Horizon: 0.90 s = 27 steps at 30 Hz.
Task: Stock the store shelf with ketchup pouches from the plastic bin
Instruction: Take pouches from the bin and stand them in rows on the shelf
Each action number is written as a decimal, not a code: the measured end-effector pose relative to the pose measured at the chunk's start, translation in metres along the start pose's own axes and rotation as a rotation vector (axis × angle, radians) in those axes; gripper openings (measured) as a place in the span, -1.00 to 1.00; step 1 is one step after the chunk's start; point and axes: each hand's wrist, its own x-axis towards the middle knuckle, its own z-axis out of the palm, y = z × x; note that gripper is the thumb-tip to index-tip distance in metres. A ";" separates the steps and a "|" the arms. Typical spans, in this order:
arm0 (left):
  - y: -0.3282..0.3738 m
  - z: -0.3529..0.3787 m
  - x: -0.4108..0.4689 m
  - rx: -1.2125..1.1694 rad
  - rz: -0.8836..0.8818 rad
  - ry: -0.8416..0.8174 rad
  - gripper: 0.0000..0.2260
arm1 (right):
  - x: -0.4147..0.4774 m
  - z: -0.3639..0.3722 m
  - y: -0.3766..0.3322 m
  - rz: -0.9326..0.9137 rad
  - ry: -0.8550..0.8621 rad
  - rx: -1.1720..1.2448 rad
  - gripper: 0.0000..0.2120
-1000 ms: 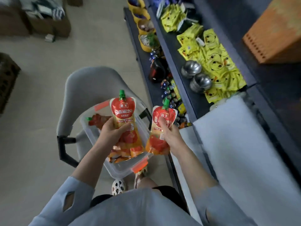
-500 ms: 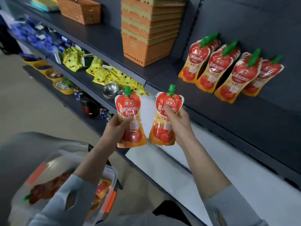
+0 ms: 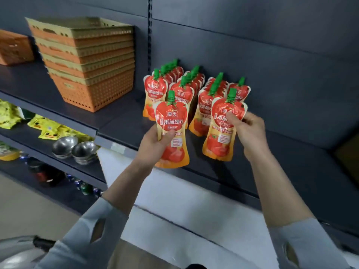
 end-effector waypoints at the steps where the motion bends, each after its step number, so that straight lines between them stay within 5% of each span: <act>1: 0.001 0.011 0.007 -0.008 0.011 -0.009 -0.77 | 0.014 -0.011 0.001 0.008 0.022 -0.017 -0.94; 8: 0.000 0.065 0.039 0.005 0.053 -0.036 -0.68 | 0.099 -0.050 0.031 0.082 0.109 -0.050 -0.74; 18: -0.011 0.086 0.057 0.043 0.041 -0.021 -0.69 | 0.174 -0.030 0.061 0.099 0.142 -0.071 -0.70; 22: -0.011 0.087 0.058 0.040 0.042 -0.025 -0.73 | 0.195 -0.022 0.066 0.059 0.140 -0.127 -0.92; 27: -0.013 0.085 0.058 0.040 0.028 -0.022 -0.68 | 0.204 -0.018 0.068 0.030 0.133 -0.166 -0.87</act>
